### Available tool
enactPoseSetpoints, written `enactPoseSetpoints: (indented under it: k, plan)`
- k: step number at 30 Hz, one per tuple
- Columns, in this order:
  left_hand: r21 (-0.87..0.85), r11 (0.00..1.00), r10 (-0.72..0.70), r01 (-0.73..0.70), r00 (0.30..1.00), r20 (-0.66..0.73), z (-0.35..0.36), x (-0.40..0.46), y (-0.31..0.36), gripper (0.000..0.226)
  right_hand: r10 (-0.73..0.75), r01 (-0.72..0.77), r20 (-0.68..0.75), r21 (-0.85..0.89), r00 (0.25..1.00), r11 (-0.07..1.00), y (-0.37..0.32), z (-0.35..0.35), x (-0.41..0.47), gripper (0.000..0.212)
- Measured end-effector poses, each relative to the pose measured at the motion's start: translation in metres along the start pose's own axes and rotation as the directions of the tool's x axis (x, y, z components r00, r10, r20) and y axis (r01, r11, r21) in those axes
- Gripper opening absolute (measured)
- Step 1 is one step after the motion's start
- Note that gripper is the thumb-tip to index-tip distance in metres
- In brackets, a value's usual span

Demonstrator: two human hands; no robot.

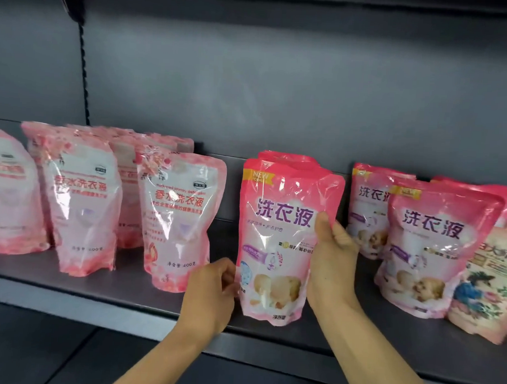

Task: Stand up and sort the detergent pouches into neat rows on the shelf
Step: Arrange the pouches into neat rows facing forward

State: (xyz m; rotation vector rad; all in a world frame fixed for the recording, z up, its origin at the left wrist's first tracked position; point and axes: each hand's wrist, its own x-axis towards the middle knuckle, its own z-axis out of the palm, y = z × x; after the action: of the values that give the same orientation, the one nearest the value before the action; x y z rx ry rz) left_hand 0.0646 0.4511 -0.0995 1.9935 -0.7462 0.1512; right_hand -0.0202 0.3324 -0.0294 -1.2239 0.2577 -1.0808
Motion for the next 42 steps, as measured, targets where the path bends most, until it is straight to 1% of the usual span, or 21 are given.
enactPoseSetpoints:
  k: [3, 5, 7, 9, 11, 12, 13, 15, 17, 19, 22, 28, 31, 34, 37, 39, 42]
  plan:
    - [-0.012, 0.999, 0.029, -0.029, 0.999, -0.013, 0.004, -0.001, -0.007, 0.028, -0.052, 0.053, 0.026, -0.047, 0.998, 0.997, 0.004, 0.001, -0.004, 0.034]
    - [-0.025, 0.999, 0.044, -0.044, 0.999, -0.004, 0.003, -0.002, -0.009, 0.026, -0.054, 0.056, 0.042, -0.061, 0.998, 0.997, 0.005, 0.0, -0.006, 0.032]
    - [-0.083, 0.994, 0.072, -0.07, 0.997, 0.017, 0.0, -0.003, -0.007, 0.031, -0.046, 0.051, 0.063, -0.079, 0.997, 0.996, 0.005, -0.003, -0.007, 0.028]
    - [-0.246, 0.968, 0.071, -0.052, 0.995, 0.07, -0.005, -0.006, -0.005, 0.045, -0.025, 0.037, 0.113, -0.103, 0.993, 0.994, 0.004, -0.008, -0.008, 0.025]
    - [-0.415, 0.91, 0.063, 0.01, 0.985, 0.162, -0.009, -0.012, -0.001, 0.058, 0.016, 0.007, 0.177, -0.126, 0.984, 0.992, 0.005, -0.015, -0.012, 0.024]
    - [-0.457, 0.889, 0.069, 0.031, 0.977, 0.2, -0.009, -0.015, 0.0, 0.07, 0.036, -0.003, 0.212, -0.153, 0.977, 0.988, 0.006, -0.019, -0.015, 0.022]
    - [-0.468, 0.883, 0.074, 0.043, 0.97, 0.23, -0.007, -0.017, 0.001, 0.086, 0.053, -0.006, 0.244, -0.191, 0.968, 0.982, 0.008, -0.025, -0.019, 0.02]
    - [-0.411, 0.91, 0.06, 0.047, 0.968, 0.243, 0.0, -0.021, 0.003, 0.11, 0.097, -0.013, 0.292, -0.275, 0.952, 0.961, 0.014, -0.036, -0.028, 0.019]
    - [-0.296, 0.955, 0.034, 0.03, 0.977, 0.21, 0.007, -0.023, 0.004, 0.121, 0.157, -0.038, 0.328, -0.343, 0.932, 0.939, 0.021, -0.046, -0.037, 0.021]
    - [-0.203, 0.979, 0.029, 0.005, 0.987, 0.161, 0.011, -0.024, 0.007, 0.122, 0.198, -0.046, 0.35, -0.398, 0.916, 0.916, 0.029, -0.053, -0.042, 0.023]
    - [-0.164, 0.986, 0.029, -0.011, 0.994, 0.109, 0.014, -0.023, 0.009, 0.12, 0.201, -0.008, 0.358, -0.473, 0.912, 0.881, 0.036, -0.056, -0.038, 0.029]
    - [-0.071, 0.996, 0.049, -0.045, 0.997, 0.064, 0.015, -0.022, 0.01, 0.111, 0.219, -0.004, 0.33, -0.546, 0.918, 0.838, 0.041, -0.057, -0.036, 0.028]
    - [-0.028, 0.999, 0.046, -0.044, 0.996, 0.075, 0.016, -0.019, 0.012, 0.108, 0.195, 0.013, 0.298, -0.575, 0.934, 0.818, 0.043, -0.058, -0.035, 0.026]
    - [-0.025, 0.999, 0.046, -0.044, 0.996, 0.079, 0.017, -0.019, 0.013, 0.107, 0.179, 0.028, 0.281, -0.602, 0.943, 0.798, 0.043, -0.06, -0.035, 0.026]
    - [-0.029, 0.999, 0.036, -0.034, 0.996, 0.078, 0.018, -0.02, 0.011, 0.109, 0.165, 0.064, 0.277, -0.662, 0.947, 0.747, 0.045, -0.06, -0.035, 0.026]
    - [-0.055, 0.998, 0.031, -0.026, 0.995, 0.091, 0.017, -0.019, 0.008, 0.109, 0.161, 0.073, 0.271, -0.686, 0.949, 0.724, 0.046, -0.059, -0.035, 0.028]
    - [-0.123, 0.992, 0.042, -0.027, 0.991, 0.125, 0.015, -0.019, 0.004, 0.112, 0.162, 0.069, 0.263, -0.691, 0.951, 0.719, 0.046, -0.059, -0.035, 0.03]
